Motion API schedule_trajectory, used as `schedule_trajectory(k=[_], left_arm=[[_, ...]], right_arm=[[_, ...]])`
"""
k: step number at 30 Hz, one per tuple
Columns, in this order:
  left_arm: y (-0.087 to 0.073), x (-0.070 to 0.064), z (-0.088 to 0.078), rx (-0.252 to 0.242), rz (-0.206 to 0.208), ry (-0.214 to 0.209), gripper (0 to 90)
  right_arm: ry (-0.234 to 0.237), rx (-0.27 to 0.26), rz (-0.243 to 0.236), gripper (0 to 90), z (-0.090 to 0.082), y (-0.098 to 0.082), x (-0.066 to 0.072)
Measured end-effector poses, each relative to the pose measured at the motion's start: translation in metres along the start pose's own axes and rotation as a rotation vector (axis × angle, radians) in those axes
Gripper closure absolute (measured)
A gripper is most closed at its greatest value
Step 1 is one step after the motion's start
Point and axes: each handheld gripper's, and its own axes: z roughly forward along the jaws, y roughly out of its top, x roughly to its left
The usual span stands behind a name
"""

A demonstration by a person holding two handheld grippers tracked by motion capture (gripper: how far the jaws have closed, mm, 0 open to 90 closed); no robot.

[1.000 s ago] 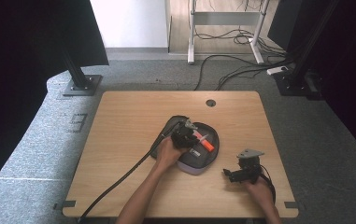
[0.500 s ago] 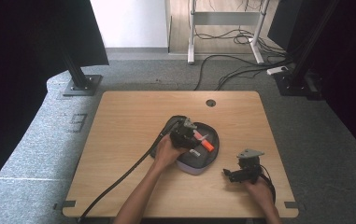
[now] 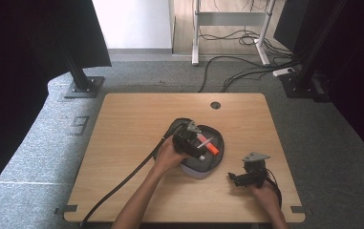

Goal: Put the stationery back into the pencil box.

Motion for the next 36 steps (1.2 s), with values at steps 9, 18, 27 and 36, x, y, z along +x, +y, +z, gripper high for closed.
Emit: schedule_trajectory(k=[9, 18, 27, 36], left_arm=[[-0.001, -0.008, -0.014, -0.007, 0.027, -0.016, 7.7], [-0.004, -0.008, -0.025, -0.037, 0.029, -0.021, 7.7], [-0.01, -0.007, -0.035, -0.018, 0.045, 0.006, 4.2], [-0.021, -0.005, -0.049, -0.031, 0.032, 0.016, 3.0]], right_arm=[[0.0, 0.0, -0.001, 0.0, 0.0, 0.0, 0.0], [-0.001, -0.001, 0.0, 0.0, 0.0, 0.0, 0.0], [-0.001, -0.001, -0.001, 0.0, 0.0, 0.0, 0.0], [-0.001, -0.001, 0.0, 0.0, 0.0, 0.0, 0.0]])
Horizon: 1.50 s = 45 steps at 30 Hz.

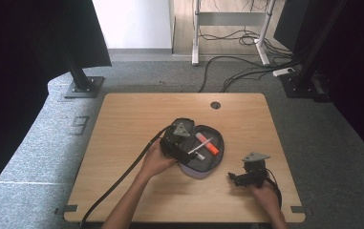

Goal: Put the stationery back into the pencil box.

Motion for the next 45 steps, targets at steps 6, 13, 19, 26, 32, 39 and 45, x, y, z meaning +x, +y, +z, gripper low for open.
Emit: schedule_trajectory(k=[6, 13, 19, 26, 32, 39, 45], left_arm=[[-0.01, 0.0, -0.01, -0.007, -0.005, 0.012, 1.7], [-0.028, 0.001, -0.025, -0.023, -0.023, 0.035, 0.4], [-0.048, 0.004, -0.042, -0.038, -0.045, 0.062, 0.0], [-0.071, 0.006, -0.053, -0.052, -0.073, 0.082, 0.0], [-0.09, 0.009, -0.059, -0.055, -0.097, 0.084, 0.0], [-0.112, 0.01, -0.058, -0.064, -0.123, 0.083, 0.0], [-0.133, 0.012, -0.052, -0.048, -0.144, 0.092, 0.0]], right_arm=[[0.0, 0.0, 0.0, 0.0, 0.0, 0.0, 0.0], [0.0, 0.001, 0.002, 0.0, 0.0, 0.0, 0.0], [0.001, 0.001, 0.001, 0.0, 0.0, 0.0, 0.0], [0.001, 0.001, 0.001, 0.0, 0.0, 0.0, 0.0], [0.001, 0.001, 0.001, 0.0, 0.0, 0.0, 0.0], [0.0, 0.001, 0.001, 0.0, 0.0, 0.0, 0.0], [0.001, 0.001, 0.0, 0.0, 0.0, 0.0, 0.0]])
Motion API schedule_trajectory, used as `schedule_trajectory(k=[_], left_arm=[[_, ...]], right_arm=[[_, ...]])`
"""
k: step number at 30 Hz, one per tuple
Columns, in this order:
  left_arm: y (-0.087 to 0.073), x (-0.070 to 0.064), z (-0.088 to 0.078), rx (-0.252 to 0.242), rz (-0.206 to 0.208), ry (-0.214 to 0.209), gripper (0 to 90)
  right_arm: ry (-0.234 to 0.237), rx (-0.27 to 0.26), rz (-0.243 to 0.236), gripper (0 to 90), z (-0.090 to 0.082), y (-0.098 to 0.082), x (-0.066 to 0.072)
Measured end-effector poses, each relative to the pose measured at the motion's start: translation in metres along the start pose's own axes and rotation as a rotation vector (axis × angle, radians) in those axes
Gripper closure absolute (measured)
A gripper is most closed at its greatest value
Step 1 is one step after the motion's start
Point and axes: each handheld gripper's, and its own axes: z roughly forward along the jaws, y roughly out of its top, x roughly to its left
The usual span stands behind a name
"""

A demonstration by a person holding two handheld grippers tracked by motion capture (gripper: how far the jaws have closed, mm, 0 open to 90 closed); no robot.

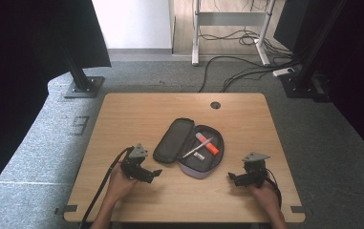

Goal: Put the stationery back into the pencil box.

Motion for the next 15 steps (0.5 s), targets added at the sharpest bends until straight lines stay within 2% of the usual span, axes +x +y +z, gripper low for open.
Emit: schedule_trajectory(k=[5, 8, 12, 15], left_arm=[[-0.018, 0.003, 0.008, 0.026, -0.029, 0.003, 0.0], [-0.025, 0.004, 0.013, 0.063, -0.02, 0.029, 0.0], [-0.034, 0.006, 0.022, 0.089, -0.03, 0.032, 0.0], [-0.036, 0.005, 0.024, 0.089, -0.021, 0.055, 0.0]], right_arm=[[0.0, 0.0, 0.0, 0.0, 0.0, 0.0, 0.0], [0.0, 0.0, 0.0, 0.0, 0.0, 0.0, 0.0], [0.0, 0.0, 0.0, 0.0, 0.0, 0.0, 0.0], [0.001, 0.0, 0.0, 0.0, 0.0, 0.0, 0.0]])
